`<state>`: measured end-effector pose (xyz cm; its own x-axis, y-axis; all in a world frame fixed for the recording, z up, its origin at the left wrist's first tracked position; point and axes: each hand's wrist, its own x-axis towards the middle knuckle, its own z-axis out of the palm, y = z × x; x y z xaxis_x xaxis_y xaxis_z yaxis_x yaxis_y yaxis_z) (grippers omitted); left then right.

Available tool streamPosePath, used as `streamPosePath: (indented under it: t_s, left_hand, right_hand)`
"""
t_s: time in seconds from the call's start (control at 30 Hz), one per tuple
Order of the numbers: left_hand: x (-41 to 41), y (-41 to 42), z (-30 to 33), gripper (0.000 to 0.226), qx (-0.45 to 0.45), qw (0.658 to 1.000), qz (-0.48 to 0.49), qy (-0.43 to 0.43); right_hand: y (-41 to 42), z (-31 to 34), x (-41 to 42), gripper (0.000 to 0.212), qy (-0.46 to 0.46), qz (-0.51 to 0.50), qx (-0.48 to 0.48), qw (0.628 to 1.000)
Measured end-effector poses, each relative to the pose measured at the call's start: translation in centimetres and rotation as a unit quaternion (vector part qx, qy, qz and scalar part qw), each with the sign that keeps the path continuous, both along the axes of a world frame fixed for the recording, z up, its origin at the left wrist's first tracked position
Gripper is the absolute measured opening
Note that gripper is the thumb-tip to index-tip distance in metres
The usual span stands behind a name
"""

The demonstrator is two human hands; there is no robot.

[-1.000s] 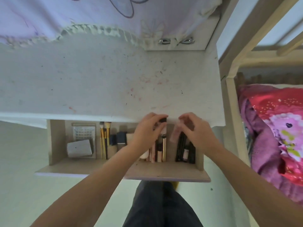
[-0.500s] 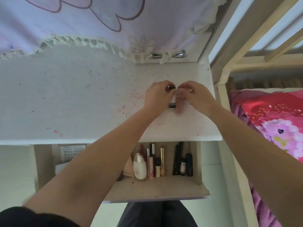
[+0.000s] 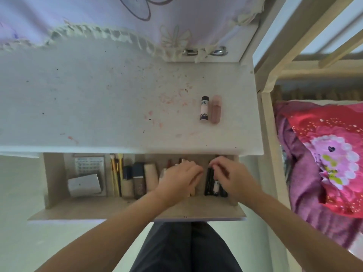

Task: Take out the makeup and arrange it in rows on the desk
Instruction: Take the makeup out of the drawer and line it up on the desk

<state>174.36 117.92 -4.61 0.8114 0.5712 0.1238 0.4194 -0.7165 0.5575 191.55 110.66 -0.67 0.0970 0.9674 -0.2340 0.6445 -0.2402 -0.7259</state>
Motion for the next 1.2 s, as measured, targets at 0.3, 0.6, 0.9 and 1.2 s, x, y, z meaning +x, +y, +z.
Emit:
streamPosePath:
  t_s: [0.3, 0.6, 0.9, 1.2]
  left_hand:
    - [2.0, -1.7, -6.2, 0.058, -0.079, 0.925, 0.073, 0.365]
    - [1.7, -2.4, -7.1, 0.033, -0.091, 0.962, 0.117, 0.229]
    - [-0.4, -1.3, 1.5, 0.029, -0.213, 0.966, 0.143, 0.022]
    - [4.2, 13.4, 9.2, 0.019, -0.189, 0.95, 0.23, -0.095]
  right_hand:
    - [0.3, -9.7, -1.9, 0.059, -0.176, -0.006, -0.236, 0.956]
    - [-0.3, -10.0, -1.9, 0.037, -0.2, -0.022, -0.171, 0.964]
    - [-0.3, -0.7, -1.3, 0.014, -0.066, 0.005, -0.01, 0.998]
    - [15.5, 6.7, 2.8, 0.014, -0.05, -0.089, 0.103, 0.989]
